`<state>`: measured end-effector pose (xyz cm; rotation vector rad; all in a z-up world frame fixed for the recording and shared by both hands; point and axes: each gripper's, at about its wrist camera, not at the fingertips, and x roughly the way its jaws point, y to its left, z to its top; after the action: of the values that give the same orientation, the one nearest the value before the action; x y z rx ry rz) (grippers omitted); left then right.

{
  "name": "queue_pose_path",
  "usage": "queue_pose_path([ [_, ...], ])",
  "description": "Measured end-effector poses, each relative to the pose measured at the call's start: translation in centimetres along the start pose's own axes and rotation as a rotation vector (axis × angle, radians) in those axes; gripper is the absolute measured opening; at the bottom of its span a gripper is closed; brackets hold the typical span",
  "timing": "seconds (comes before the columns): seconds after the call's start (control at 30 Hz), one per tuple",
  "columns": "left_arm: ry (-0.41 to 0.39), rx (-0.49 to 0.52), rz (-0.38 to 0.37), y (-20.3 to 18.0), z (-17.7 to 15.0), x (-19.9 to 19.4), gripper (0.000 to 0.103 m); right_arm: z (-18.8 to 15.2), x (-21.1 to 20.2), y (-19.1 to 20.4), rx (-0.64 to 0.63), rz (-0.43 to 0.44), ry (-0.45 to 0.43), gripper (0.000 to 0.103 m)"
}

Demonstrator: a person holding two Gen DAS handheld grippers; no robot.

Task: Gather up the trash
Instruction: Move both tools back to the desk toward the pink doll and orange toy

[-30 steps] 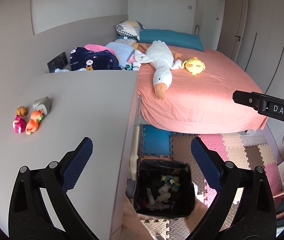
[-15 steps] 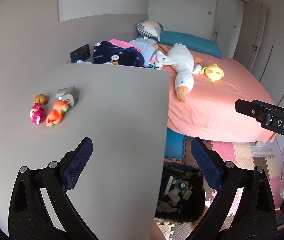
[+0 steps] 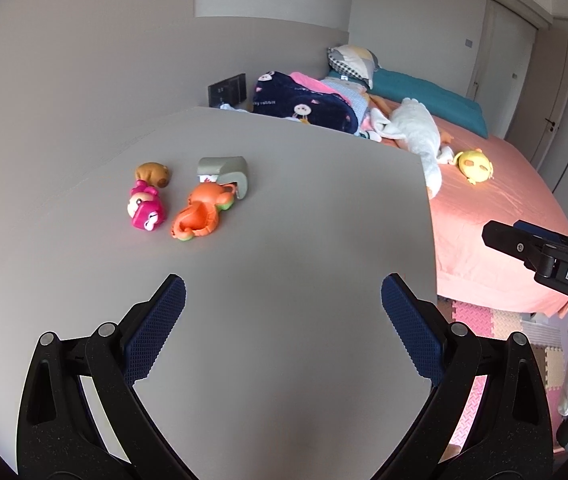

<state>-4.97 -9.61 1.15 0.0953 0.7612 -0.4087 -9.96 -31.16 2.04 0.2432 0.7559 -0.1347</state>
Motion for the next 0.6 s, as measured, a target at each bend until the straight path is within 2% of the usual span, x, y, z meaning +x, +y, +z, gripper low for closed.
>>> queue_pose_path([
  [0.3, -0.009, -0.073, 0.071, 5.6, 0.3, 0.9, 0.095, 0.5, 3.3, 4.3, -0.039, 0.033, 0.029, 0.067],
  [0.6, -0.004, -0.144, 0.1, 10.0, 1.0, 2.6, 0.095, 0.9, 6.7, 8.4, -0.072, 0.059, 0.065, 0.067],
])
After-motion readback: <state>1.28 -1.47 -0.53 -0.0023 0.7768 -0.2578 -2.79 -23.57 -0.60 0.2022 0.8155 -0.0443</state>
